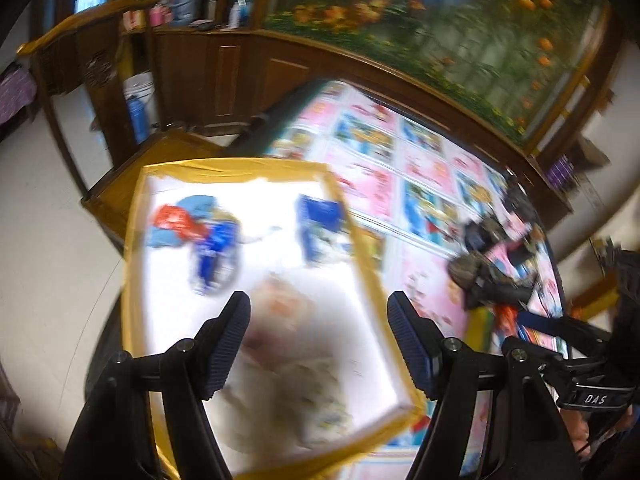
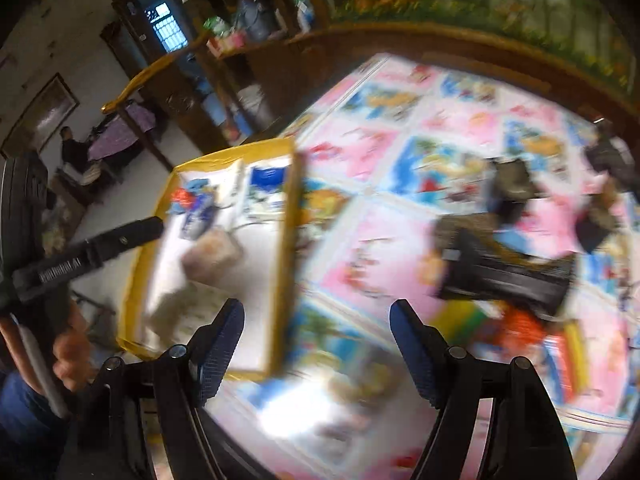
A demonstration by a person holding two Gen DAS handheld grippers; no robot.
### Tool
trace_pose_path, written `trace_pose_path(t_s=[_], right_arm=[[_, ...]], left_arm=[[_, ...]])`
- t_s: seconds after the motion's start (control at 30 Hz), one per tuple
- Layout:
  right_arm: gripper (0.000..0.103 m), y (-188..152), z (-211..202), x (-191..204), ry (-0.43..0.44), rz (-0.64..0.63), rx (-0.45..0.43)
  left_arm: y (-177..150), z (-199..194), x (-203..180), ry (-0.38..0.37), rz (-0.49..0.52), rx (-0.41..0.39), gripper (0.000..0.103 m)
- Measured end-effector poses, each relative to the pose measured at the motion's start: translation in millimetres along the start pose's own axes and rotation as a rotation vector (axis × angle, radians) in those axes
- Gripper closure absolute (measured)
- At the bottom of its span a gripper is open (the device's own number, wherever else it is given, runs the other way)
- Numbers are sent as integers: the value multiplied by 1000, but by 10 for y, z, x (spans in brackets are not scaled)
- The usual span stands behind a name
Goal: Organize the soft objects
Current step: 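Move both grippers back over the remaining pile, then grasp the red-black-yellow strip bag with the right gripper while the left grasps the yellow-green one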
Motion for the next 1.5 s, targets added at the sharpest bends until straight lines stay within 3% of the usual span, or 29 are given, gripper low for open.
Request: trace_pose_path(t_s=[0.1,0.23,0.3,0.37,0.4,0.43,0.6,0.87,0.93,1.03,1.13,1.27,1.3,1.37,1.5], right_arm=[[24,-216,-226,-473,-55,31,-62],[24,-436,-497,-1050,-2,141,-115],[25,-520,-553,-1314,-59,152,-104],[25,-603,-538,-1580,-182,129,-37],[34,-646,-513,-1748,-242,133,3],[47,-664,-517,-1854,-255,142,17],[49,-688,-570,-2270,-260,185,48],[46,-373,-265,-2298,-259,38,71],[39,-288,-115,-2281,-240,-4,89],[35,-199,77,-2293,-241,-49,101],[32,-162,248,-2363,-269,-73,131],[32,-176,360,-2379,-244,-61,174],[34,-195,375,-2365,-250,-74,181],[53,-225,352,-2320,-245,-76,177],[57,-329,200,-2315,-222,36,176]], left_arm=[[-31,17,-414,-59,55,16,33],[-56,113,-1043,-130,151,41,33],[-103,215,-1344,-171,186,67,31],[-159,320,-1586,-195,215,93,29],[-193,370,-1688,-207,228,107,28],[-231,438,-1795,-221,239,128,26],[-390,661,-2139,-266,248,196,26],[-422,754,-2284,-249,258,217,26],[-421,764,-2280,-238,256,218,26],[-426,791,-2243,-229,244,227,26],[-443,819,-2210,-220,240,235,26],[-450,875,-2193,-214,245,244,26],[-445,895,-2196,-213,250,248,26],[-444,957,-2203,-199,266,261,25],[-449,1117,-2224,-194,280,298,25]])
Point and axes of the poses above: each gripper's, at about its wrist camera, not at the fingertips, and z roughly the way its jaws point, x to its left, y to its top, the point moved 9 cm from there along z, roughly the way its jaws point, and after that the axes turned 13 degrees about z, right-handed, at the moved point
